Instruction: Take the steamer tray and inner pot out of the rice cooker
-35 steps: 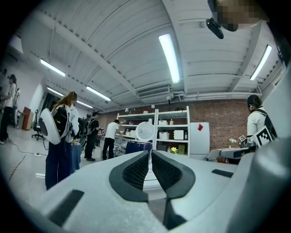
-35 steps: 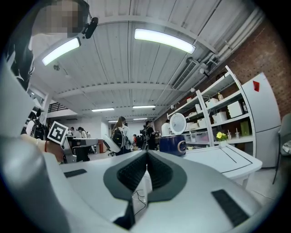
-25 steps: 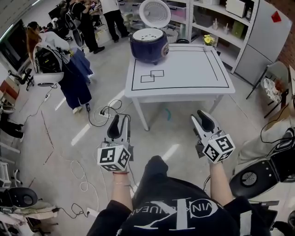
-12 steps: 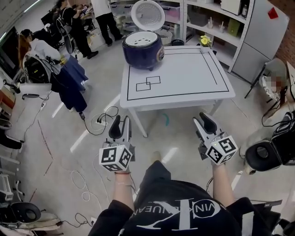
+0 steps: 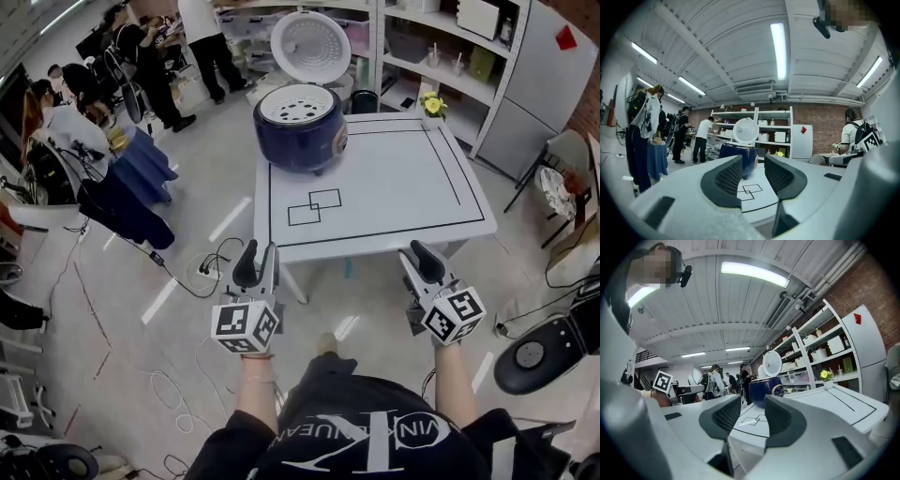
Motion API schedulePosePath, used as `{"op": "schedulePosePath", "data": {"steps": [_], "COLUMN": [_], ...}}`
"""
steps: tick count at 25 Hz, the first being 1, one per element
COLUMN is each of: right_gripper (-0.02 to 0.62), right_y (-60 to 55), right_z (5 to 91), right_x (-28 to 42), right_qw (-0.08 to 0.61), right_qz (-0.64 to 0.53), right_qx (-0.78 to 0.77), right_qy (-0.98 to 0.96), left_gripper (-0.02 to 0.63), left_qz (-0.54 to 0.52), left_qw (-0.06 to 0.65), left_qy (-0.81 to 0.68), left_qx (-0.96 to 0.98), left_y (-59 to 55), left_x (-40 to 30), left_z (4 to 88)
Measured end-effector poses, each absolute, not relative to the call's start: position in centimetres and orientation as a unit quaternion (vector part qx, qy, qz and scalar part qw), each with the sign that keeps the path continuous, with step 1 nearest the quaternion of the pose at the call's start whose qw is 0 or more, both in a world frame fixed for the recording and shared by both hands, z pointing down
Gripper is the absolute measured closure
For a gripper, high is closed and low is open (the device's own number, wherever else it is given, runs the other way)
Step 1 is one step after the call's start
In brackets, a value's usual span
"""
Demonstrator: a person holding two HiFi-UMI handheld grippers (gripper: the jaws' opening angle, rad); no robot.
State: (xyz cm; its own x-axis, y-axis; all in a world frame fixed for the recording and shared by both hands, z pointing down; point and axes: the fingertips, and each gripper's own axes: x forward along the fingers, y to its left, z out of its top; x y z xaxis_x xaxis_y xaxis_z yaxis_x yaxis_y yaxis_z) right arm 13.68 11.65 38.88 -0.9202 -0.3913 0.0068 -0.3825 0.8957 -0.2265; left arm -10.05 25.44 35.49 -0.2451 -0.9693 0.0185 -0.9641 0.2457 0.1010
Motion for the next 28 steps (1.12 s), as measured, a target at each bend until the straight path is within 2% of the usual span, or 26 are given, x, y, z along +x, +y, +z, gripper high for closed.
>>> {"op": "schedulePosePath", "data": {"steps": [17,28], "right_gripper": [0.456,0.456], "right_y": [3.1,0.0], "right_z": [39.7,40.9], "right_x": [0.9,-2.5], "right_qw": [0.014,0.006], "right_qz": [-0.128,-0.134], "right_qx": [-0.213,-0.211], "right_qy": [0.969,0.968], "left_gripper": [0.486,0.486], "left_qz": [-0.032,-0.039], "left_qw": [0.055,0.071], "left_qy": [-0.773,-0.767], "left_qx": [0.631,0.636], "left_y": [15.7,12.1], "left_x": [-22.7,-25.4], "left_z": [36.4,38.6]}}
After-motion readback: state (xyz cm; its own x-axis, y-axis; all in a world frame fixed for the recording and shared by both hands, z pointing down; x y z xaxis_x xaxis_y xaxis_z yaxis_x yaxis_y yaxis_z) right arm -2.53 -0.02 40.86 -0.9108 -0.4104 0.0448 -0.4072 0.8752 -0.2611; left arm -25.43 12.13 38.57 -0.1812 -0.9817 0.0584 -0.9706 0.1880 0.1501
